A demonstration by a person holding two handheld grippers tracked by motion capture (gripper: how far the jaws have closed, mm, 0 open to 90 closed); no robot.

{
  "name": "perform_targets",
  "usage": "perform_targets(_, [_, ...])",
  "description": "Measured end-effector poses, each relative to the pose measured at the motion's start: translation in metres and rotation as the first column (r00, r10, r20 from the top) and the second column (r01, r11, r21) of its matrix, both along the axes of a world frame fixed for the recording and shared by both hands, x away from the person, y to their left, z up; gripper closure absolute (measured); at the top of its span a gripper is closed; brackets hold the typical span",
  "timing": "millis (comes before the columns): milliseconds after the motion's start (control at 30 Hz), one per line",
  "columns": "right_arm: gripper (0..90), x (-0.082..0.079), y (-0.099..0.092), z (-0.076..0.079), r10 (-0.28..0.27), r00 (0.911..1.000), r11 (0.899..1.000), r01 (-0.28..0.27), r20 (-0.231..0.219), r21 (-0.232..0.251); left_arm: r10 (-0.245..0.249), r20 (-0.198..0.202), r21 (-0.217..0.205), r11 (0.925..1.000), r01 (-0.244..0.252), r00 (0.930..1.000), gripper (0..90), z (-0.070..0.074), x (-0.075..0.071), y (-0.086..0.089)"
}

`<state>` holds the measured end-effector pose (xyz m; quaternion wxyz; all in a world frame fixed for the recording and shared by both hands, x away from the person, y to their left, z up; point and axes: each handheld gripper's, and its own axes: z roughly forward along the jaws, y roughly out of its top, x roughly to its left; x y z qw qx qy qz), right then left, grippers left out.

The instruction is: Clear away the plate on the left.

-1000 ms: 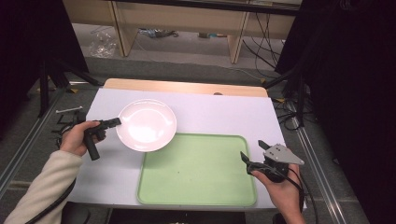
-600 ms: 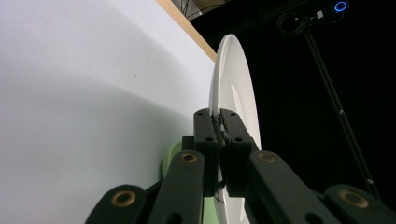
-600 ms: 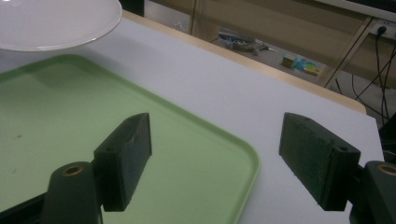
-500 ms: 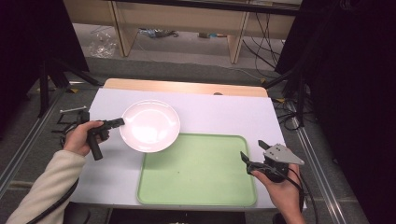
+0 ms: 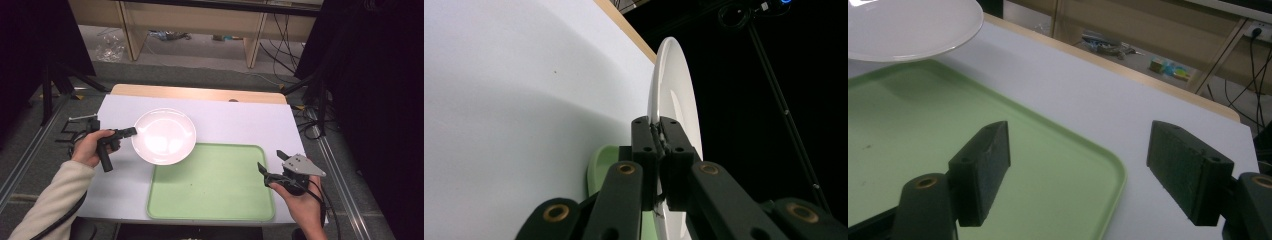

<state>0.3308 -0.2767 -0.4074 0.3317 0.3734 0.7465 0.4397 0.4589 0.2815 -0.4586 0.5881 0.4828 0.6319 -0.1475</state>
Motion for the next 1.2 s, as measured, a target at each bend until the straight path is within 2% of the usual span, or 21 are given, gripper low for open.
perform_targets(100, [26.1, 0.000, 0.000, 0.000, -0.001, 1.0000, 1.000, 0.001, 0.001, -0.003, -0.012, -0.012, 0.014, 0.9998, 0.013, 0.9999, 86.4, 0.001, 0.000, -0.002])
perform_targets(433, [26.2, 0.000, 0.000, 0.000, 0.000, 1.0000, 1.000, 0.000, -0.001, -0.004, -0.033, -0.007, 0.010, 0.9994, 0.033, 0.9994, 86.4, 0.000, 0.001, -0.010])
perform_targets(500, [26.2, 0.000, 0.000, 0.000, 0.000, 1.0000, 1.000, 0.001, 0.001, -0.003, -0.035, -0.025, 0.025, 0.9991, 0.035, 0.9991, 86.4, 0.001, 0.001, -0.011])
perform_targets(567, [26.2, 0.000, -0.001, 0.000, -0.001, 1.0000, 1.000, 0.001, 0.002, -0.003, -0.041, -0.024, 0.027, 0.9988, 0.041, 0.9989, 86.4, 0.001, 0.001, -0.012])
perform_targets(633, [26.2, 0.000, -0.001, 0.000, -0.001, 1.0000, 1.000, 0.001, 0.001, -0.004, -0.036, 0.001, 0.000, 0.9994, 0.036, 0.9994, 86.4, 0.000, 0.001, -0.015])
perform_targets(700, [26.2, 0.000, 0.000, 0.000, 0.000, 1.0000, 1.000, 0.000, 0.002, -0.002, -0.053, -0.011, 0.017, 0.9984, 0.053, 0.9985, 86.4, 0.000, 0.001, -0.015])
perform_targets(867, [26.2, 0.000, -0.001, 0.000, -0.001, 1.0000, 1.000, 0.001, 0.003, -0.003, -0.050, -0.027, 0.030, 0.9982, 0.051, 0.9984, 86.4, 0.001, 0.001, -0.018])
perform_targets(967, [26.2, 0.000, -0.001, 0.000, 0.000, 1.0000, 1.000, 0.000, 0.001, -0.005, -0.052, -0.026, 0.025, 0.9983, 0.053, 0.9983, 86.4, 0.001, 0.001, -0.020])
perform_targets(1000, [26.2, 0.000, -0.001, 0.000, 0.001, 1.0000, 1.000, -0.001, 0.000, -0.003, -0.052, -0.003, 0.004, 0.9986, 0.052, 0.9986, 86.4, -0.001, 0.001, -0.021])
perform_targets(1033, [26.2, 0.000, -0.001, 0.000, 0.001, 1.0000, 1.000, -0.001, -0.001, -0.003, -0.063, -0.019, 0.023, 0.9977, 0.063, 0.9979, 86.4, 0.000, 0.001, -0.021])
perform_targets(1200, [26.2, 0.000, -0.001, 0.000, -0.001, 1.0000, 1.000, 0.001, 0.001, -0.001, -0.071, -0.009, 0.016, 0.9973, 0.071, 0.9974, 86.4, 0.000, 0.002, -0.023])
